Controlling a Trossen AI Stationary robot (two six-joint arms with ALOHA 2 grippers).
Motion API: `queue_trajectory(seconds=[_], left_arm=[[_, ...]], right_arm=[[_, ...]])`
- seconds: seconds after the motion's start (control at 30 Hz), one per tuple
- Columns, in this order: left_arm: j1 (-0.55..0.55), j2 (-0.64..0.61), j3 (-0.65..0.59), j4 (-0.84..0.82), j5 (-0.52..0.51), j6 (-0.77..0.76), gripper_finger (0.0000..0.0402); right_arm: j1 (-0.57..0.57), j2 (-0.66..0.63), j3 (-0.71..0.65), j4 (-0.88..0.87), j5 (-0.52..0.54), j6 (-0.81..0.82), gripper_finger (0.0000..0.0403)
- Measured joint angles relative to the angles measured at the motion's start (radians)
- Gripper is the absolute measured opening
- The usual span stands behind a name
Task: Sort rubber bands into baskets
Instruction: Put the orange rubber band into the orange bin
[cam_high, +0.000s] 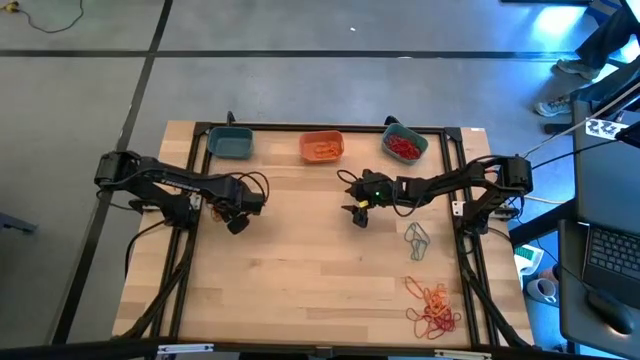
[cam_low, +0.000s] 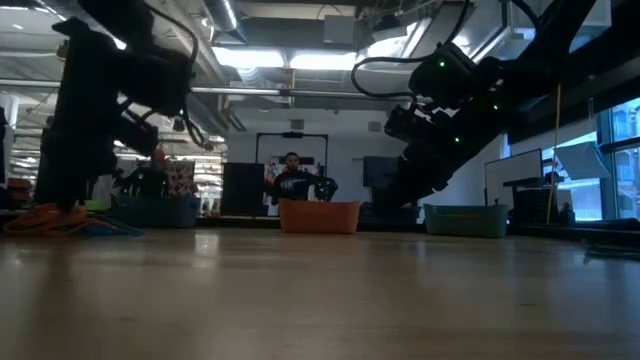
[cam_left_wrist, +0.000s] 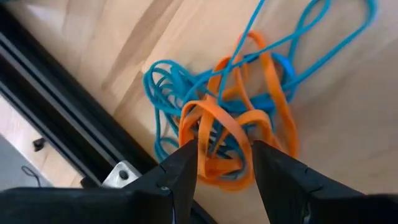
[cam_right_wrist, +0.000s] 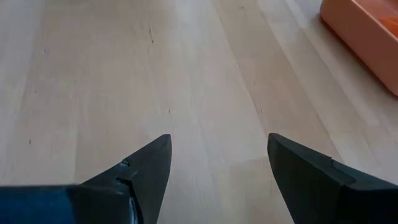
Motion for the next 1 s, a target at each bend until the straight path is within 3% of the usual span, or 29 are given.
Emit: queue_trajectory(seconds=[0.17, 0.6, 0.77, 1.0], left_arm=[[0.008, 0.000, -0.029, 0.074, 0.007, 0.051, 0.0135], [-0.023, 0.000, 0.034, 0.078, 0.008, 0.192, 0.0009], [-0.073, 0.000, 0.043, 0.126, -0.025, 0.196, 0.0007], [-0.118, 0.000, 0.043, 0.363, -0.034, 0.300, 0.0010]], right_arm=[[0.000, 0.000, 0.000, 0.000, 0.022, -0.002, 0.0264], [0.000, 0.000, 0.000, -0.016, 0.032, -0.003, 0.0264], [0.044, 0.000, 0.000, -0.055, 0.019, 0.000, 0.0264], [0.179, 0.000, 0.000, -0.062, 0.026, 0.011, 0.0264]])
